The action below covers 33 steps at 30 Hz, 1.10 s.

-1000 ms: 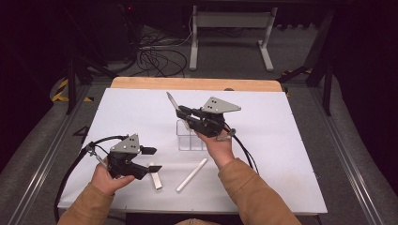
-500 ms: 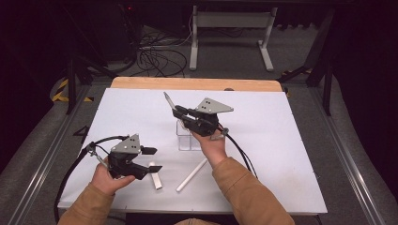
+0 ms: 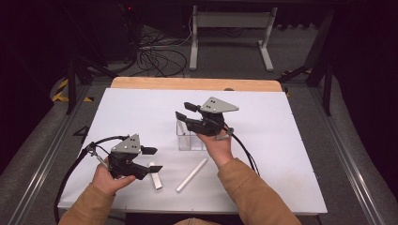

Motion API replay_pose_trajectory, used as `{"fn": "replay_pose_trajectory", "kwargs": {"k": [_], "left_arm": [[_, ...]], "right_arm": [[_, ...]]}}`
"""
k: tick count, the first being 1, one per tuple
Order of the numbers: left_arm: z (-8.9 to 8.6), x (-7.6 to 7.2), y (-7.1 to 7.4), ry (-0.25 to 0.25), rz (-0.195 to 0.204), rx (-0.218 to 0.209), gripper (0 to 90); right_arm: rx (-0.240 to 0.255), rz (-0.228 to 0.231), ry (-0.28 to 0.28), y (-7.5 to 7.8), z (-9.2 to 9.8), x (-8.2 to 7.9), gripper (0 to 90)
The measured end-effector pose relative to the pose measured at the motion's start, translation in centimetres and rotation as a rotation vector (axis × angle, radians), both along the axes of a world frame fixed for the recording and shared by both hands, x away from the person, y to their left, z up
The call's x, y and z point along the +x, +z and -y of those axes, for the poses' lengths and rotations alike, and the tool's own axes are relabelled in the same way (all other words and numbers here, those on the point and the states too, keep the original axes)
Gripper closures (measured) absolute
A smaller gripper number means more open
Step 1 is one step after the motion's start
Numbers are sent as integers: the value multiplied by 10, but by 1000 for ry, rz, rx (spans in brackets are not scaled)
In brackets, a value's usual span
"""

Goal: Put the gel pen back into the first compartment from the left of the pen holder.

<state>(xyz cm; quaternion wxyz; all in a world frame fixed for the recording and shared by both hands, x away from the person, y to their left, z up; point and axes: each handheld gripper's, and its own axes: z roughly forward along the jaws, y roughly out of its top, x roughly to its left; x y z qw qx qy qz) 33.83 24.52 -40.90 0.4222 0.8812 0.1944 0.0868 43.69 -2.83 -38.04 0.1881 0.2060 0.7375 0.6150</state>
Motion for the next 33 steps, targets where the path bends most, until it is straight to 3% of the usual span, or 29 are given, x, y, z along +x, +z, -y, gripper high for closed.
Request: {"fn": "replay_pose_trajectory", "kwargs": {"k": [6, 11, 19, 25, 33], "left_arm": [[0, 0, 2, 27, 10, -19, 302], [2, -2, 3, 58, 33, -42, 220], [2, -2, 7, 92, 53, -94, 129], [1, -3, 9, 107, 73, -101, 113], [2, -7, 14, 106, 69, -126, 105]], "right_arm": [[-36, 27, -7, 15, 25, -16, 333], [-9, -23, -2, 25, 54, -31, 222], [-59, -17, -17, 25, 86, -47, 145], [-68, 10, 12, 26, 93, -57, 113], [-90, -1, 27, 21, 106, -61, 74]]}}
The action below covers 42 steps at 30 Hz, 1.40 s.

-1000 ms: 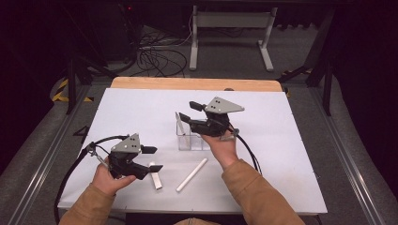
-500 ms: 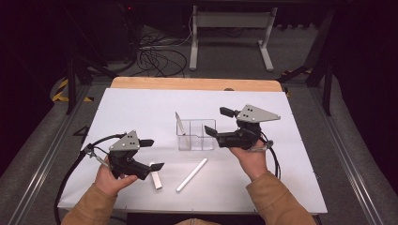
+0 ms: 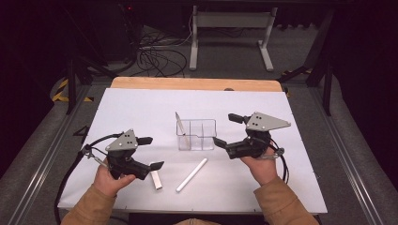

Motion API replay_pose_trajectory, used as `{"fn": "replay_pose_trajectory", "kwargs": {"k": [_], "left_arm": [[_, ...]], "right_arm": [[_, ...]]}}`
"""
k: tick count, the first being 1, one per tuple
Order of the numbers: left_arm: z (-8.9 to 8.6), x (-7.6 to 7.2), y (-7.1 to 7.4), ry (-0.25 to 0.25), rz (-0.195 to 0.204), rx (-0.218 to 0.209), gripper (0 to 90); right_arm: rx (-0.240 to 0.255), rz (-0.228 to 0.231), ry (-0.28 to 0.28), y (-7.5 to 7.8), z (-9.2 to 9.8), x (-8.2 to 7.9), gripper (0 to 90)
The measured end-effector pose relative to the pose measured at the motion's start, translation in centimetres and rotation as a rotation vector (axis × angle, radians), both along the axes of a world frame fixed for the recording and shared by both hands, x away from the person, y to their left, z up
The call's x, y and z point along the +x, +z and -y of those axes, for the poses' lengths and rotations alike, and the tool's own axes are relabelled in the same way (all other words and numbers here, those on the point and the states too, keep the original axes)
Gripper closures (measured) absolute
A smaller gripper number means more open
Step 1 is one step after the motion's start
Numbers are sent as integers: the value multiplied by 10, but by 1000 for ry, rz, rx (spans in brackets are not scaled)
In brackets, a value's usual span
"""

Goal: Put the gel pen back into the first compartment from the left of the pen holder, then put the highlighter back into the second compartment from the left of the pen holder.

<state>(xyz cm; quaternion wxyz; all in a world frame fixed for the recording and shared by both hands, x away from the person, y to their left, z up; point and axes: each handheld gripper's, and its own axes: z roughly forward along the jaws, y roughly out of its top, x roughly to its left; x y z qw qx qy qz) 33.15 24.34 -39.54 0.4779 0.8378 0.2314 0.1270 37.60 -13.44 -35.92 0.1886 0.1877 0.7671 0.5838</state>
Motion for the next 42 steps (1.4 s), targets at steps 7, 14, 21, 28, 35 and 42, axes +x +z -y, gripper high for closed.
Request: {"fn": "replay_pose_trajectory", "kwargs": {"k": [7, 14, 21, 28, 35, 42], "left_arm": [[6, 0, 5, 7, 9, 19, 105], [16, -3, 10, 13, 24, 52, 113], [20, -2, 11, 3, 21, 33, 121], [23, -1, 11, -1, 5, 29, 136], [35, -2, 15, 2, -4, 57, 140], [48, 4, 12, 18, -60, 72, 168]], "right_arm": [[-19, 5, -27, -9, 15, -8, 52], [-21, 8, -62, -19, 28, -14, 46], [-13, -2, -66, -28, 34, -18, 46], [-21, -2, -73, -29, 39, -18, 47], [-22, -13, -66, -29, 39, -19, 51], [-28, -2, -72, -29, 39, -20, 50]]}}
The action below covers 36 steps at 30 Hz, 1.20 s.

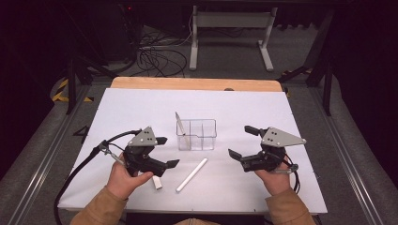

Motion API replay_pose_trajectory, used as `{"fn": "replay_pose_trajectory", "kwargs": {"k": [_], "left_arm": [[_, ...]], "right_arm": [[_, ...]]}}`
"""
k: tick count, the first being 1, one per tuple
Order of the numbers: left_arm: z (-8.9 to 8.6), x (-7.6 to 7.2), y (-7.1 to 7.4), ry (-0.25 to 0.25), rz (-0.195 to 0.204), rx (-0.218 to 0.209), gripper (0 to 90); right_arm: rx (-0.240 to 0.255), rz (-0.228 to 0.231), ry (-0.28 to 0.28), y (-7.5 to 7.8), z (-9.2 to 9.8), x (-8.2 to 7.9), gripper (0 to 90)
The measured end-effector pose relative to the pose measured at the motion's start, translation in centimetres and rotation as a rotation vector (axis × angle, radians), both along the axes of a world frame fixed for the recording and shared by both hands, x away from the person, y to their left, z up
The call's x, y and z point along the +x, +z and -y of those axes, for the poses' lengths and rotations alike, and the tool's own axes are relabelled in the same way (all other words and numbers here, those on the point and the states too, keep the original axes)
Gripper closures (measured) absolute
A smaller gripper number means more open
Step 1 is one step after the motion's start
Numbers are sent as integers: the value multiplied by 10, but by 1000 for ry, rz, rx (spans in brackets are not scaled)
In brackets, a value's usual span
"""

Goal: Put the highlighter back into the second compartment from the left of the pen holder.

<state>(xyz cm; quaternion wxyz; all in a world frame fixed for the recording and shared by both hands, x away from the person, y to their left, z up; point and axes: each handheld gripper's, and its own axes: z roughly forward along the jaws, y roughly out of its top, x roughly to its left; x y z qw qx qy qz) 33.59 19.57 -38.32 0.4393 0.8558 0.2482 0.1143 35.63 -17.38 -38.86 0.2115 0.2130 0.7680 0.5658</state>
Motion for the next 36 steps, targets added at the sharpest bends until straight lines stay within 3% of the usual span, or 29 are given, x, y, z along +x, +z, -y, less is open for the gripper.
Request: {"fn": "replay_pose_trajectory", "kwargs": {"k": [9, 13, 18, 30, 36], "left_arm": [[17, 5, -11, 8, -59, 22, 205], [22, 8, -16, 12, -71, 26, 225], [34, 8, -20, 4, -63, 83, 234], [47, 15, -30, 3, -112, 88, 276], [59, 15, -34, -13, -125, 127, 287]], "right_arm": [[-1, 3, -2, 0, 1, 0, 51], [-3, -4, -3, -1, 1, 1, 51], [-6, -5, -2, -2, 1, 1, 51], [-9, -4, -3, -2, 1, 1, 51], [-9, -5, -3, -2, 1, 1, 51]]}}
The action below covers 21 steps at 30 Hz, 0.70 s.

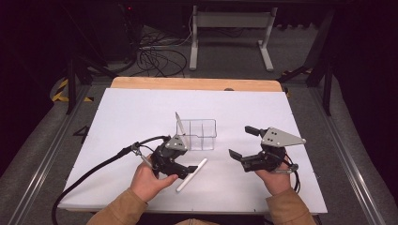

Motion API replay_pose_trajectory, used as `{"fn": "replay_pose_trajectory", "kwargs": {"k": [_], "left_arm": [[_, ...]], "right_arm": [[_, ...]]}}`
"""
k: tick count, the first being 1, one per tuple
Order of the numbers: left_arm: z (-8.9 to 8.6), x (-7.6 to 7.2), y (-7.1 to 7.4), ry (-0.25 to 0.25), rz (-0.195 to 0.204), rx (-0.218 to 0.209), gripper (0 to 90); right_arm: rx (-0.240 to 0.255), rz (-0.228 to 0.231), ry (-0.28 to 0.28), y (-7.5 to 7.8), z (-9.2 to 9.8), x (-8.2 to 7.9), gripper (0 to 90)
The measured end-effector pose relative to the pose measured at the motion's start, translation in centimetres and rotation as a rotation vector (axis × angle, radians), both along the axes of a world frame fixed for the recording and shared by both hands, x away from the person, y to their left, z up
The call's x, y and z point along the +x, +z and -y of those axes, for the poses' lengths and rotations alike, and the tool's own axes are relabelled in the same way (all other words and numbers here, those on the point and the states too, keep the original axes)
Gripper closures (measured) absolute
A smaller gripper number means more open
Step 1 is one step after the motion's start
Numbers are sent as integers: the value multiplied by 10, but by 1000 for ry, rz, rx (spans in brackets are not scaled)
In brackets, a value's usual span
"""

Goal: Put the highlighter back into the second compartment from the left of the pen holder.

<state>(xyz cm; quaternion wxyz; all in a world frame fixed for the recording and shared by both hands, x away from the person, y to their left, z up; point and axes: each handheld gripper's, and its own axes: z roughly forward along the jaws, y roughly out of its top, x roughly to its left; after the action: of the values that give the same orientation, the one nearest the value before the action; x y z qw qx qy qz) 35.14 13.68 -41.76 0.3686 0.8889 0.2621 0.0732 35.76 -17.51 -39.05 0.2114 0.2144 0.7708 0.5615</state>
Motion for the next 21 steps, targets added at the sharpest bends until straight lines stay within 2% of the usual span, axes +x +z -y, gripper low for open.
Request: {"fn": "replay_pose_trajectory", "kwargs": {"k": [3, 10, 15, 21], "left_arm": [[1, 2, -2, 6, -9, 12, 297], [3, 4, -4, 14, -24, 3, 325], [6, 7, -7, 58, -86, 11, 406], [11, 9, -16, 72, -104, 30, 444]], "right_arm": [[-1, 1, -1, 0, 0, 0, 51], [-4, -3, -1, -1, 0, 0, 51], [-5, -6, -5, -1, 1, 1, 51], [-7, -5, -5, -1, 1, 1, 51]]}}
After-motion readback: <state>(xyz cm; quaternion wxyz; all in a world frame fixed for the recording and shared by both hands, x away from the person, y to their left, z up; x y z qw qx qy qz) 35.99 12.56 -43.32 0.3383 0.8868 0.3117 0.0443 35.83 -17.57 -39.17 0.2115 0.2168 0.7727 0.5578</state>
